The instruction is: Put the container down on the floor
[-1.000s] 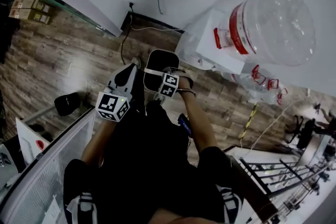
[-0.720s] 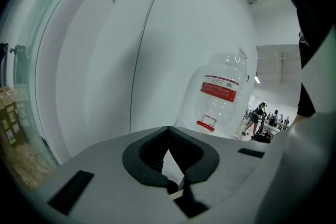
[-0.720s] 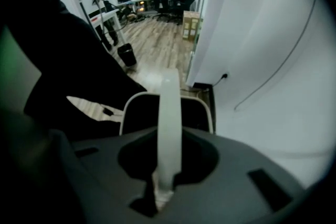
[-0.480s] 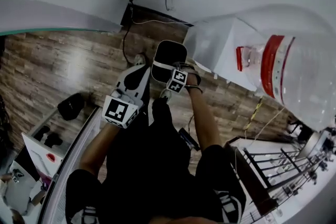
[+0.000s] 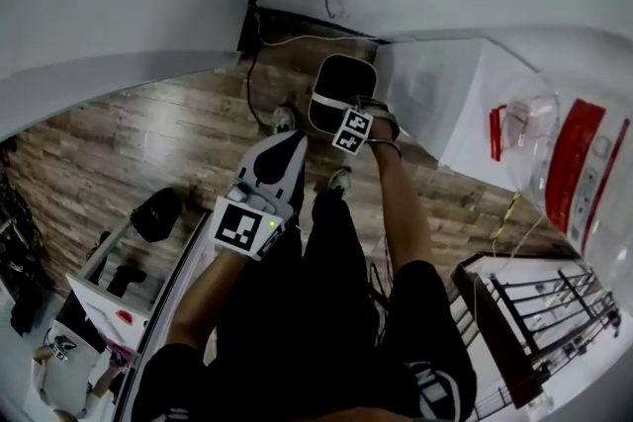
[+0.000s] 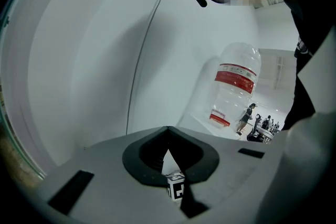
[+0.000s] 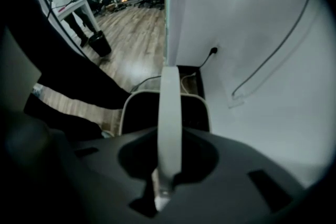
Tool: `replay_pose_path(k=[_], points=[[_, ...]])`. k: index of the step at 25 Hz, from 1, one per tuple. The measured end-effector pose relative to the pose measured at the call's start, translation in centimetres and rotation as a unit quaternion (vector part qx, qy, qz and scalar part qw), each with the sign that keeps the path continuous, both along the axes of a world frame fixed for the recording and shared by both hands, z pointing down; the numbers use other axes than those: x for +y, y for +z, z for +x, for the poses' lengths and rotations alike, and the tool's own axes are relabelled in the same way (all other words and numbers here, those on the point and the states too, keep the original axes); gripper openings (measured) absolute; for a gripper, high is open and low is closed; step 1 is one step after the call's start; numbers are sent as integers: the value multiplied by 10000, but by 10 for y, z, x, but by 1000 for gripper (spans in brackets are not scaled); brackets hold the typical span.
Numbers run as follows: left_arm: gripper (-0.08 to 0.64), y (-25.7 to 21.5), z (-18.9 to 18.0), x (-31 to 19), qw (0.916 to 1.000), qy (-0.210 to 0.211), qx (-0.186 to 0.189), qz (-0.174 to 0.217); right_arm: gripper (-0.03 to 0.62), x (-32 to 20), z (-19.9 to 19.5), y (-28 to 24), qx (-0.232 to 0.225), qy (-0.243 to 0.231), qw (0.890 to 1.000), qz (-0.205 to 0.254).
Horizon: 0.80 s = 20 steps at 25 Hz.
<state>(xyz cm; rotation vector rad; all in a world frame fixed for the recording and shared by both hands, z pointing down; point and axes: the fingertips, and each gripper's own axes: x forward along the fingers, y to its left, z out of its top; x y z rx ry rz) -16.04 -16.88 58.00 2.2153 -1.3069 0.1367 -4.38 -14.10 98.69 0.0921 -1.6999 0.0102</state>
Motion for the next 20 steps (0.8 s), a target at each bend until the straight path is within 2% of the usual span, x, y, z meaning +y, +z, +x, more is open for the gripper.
replay_pose_path(k=[4, 8, 14, 20], points=[[31, 13, -1, -2, 9995, 220, -111, 193, 61, -21, -3, 25, 62, 34, 9999, 134], [31, 21, 8, -3, 9992, 240, -72, 326, 61, -42, 2, 44, 70, 118, 9994, 332], [31, 39, 22, -2, 9993, 237, -58, 288, 61, -59, 16, 70, 76, 265, 9986, 454], [31, 58, 22, -8, 9994, 261, -47, 244, 61, -79, 18, 92, 232, 129, 9981, 548]])
